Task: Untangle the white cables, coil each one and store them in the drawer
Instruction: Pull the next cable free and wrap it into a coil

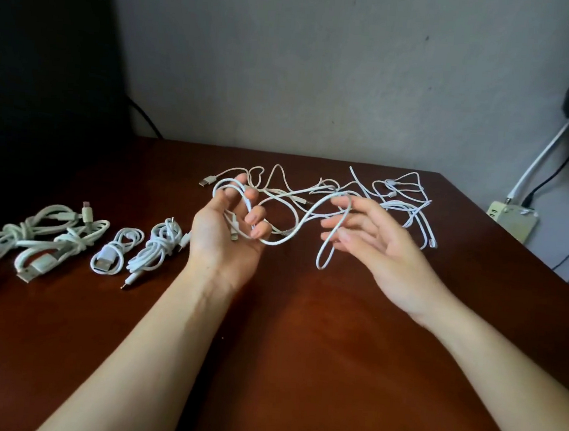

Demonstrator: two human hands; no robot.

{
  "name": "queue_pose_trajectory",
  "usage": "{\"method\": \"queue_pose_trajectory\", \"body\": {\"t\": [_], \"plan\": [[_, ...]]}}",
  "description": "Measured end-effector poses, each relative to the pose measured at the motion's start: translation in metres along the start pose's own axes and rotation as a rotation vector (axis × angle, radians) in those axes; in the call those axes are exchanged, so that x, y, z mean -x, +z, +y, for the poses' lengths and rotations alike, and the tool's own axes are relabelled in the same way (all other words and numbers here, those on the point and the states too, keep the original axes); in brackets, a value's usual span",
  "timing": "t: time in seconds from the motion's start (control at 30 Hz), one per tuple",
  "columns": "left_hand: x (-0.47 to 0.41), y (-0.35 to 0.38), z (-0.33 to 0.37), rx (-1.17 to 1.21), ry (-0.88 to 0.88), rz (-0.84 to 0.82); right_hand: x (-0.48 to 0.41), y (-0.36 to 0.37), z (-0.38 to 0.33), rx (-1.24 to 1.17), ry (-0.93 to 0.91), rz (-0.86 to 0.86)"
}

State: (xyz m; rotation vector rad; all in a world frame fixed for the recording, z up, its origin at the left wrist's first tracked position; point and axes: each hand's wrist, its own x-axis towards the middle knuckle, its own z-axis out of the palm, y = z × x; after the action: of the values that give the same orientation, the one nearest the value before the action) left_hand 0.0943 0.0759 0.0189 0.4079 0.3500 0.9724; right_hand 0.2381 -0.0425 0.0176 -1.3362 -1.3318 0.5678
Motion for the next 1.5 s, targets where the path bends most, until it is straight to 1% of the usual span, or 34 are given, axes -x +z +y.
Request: {"method": "queue_pose_trajectory", "body": {"t": [0.1, 0.27, 0.33, 0.47, 0.57, 0.63, 0.67, 0.73, 0.8, 0.87, 1.0, 1.07, 1.13, 1.2, 1.33, 1.43, 1.5], "plan": [[0.002, 0.004, -0.005, -0.138, -0.010, -0.001, 0.002, 0.004, -0.004, -0.012, -0.025, -0.011], [0.004, 0.009, -0.012, -0.451, 0.036, -0.018, 0.005, 0.006, -0.015, 0.033, 0.001, -0.058], [0.006, 0.009, -0.016, -0.601, 0.063, -0.054, 0.007, 0.008, -0.021, 0.033, -0.020, -0.081], [0.011, 0.009, -0.025, -1.004, 0.181, -0.107, 0.010, 0.012, -0.030, -0.019, -0.036, -0.101], [0.014, 0.011, -0.030, -1.142, 0.209, -0.188, 0.013, 0.011, -0.027, -0.051, -0.037, -0.112], [0.015, 0.011, -0.032, -1.208, 0.200, -0.253, 0.015, 0.010, -0.025, 0.023, -0.112, -0.098], [0.016, 0.012, -0.032, -1.214, 0.167, -0.301, 0.016, 0.011, -0.025, 0.087, -0.174, -0.085], [0.020, 0.015, -0.032, -1.196, 0.035, -0.378, 0.017, 0.011, -0.024, 0.227, -0.296, -0.034], [0.024, 0.017, -0.032, -1.184, -0.109, -0.406, 0.016, 0.011, -0.026, 0.380, -0.395, 0.056], [0.024, 0.017, -0.033, -1.154, -0.185, -0.451, 0.016, 0.010, -0.025, 0.459, -0.436, 0.128], [0.019, 0.014, -0.032, -1.004, -0.280, -0.587, 0.014, 0.005, -0.019, 0.508, -0.457, 0.250], [0.021, 0.018, -0.031, -0.976, -0.337, -0.638, 0.013, 0.005, -0.018, 0.547, -0.472, 0.322], [0.022, 0.019, -0.031, -0.948, -0.372, -0.669, 0.013, 0.004, -0.017, 0.559, -0.487, 0.375], [0.023, 0.018, -0.030, -0.929, -0.379, -0.708, 0.012, 0.003, -0.015, 0.560, -0.488, 0.390], [0.029, 0.012, -0.024, -1.078, -0.256, -0.855, 0.009, 0.002, -0.011, 0.611, -0.457, 0.438], [0.027, 0.008, -0.025, -1.109, -0.235, -0.832, 0.009, 0.002, -0.010, 0.638, -0.473, 0.442], [0.027, 0.009, -0.027, -1.058, -0.294, -0.802, 0.008, 0.000, -0.008, 0.641, -0.455, 0.446]]}}
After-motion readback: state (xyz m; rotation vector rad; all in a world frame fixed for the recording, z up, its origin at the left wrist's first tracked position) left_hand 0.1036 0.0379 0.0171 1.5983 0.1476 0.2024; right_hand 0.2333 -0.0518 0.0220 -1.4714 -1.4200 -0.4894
